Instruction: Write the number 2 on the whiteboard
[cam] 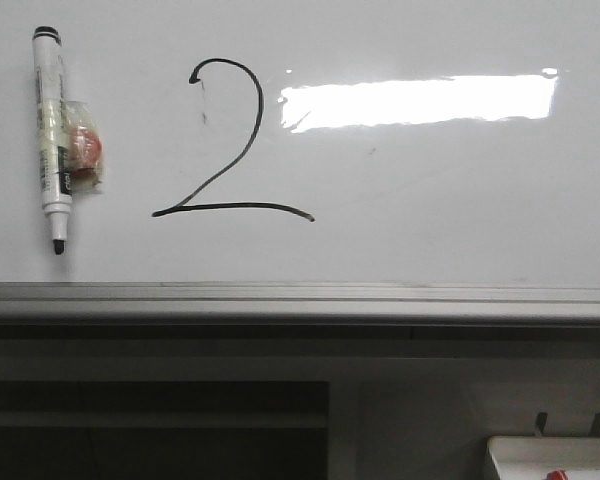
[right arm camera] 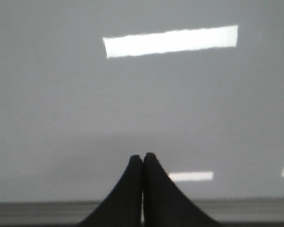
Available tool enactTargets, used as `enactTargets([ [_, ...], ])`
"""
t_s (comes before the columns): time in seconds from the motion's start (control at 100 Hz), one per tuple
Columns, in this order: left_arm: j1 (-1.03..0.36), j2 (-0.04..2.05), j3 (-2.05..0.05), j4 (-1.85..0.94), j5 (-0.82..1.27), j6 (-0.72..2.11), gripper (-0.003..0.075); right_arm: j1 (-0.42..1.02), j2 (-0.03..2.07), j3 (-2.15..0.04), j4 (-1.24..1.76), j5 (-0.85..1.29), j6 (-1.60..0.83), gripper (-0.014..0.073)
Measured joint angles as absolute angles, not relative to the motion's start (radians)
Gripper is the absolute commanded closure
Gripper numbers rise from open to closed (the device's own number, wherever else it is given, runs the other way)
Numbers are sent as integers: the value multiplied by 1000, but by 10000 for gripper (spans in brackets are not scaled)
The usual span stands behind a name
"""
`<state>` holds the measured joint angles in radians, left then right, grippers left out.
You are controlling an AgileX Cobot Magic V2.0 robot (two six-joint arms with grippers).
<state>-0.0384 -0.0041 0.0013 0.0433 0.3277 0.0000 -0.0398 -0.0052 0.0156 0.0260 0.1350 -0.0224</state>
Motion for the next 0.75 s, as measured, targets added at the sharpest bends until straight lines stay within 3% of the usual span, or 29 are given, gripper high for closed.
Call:
enactTargets([
  [0.14, -38, -4, 1, 43, 328, 0, 741, -58, -10, 16, 28, 314, -20, 665],
  [0.75, -38, -4, 1, 43, 328, 0, 741, -59, -10, 14, 28, 320, -20, 665],
])
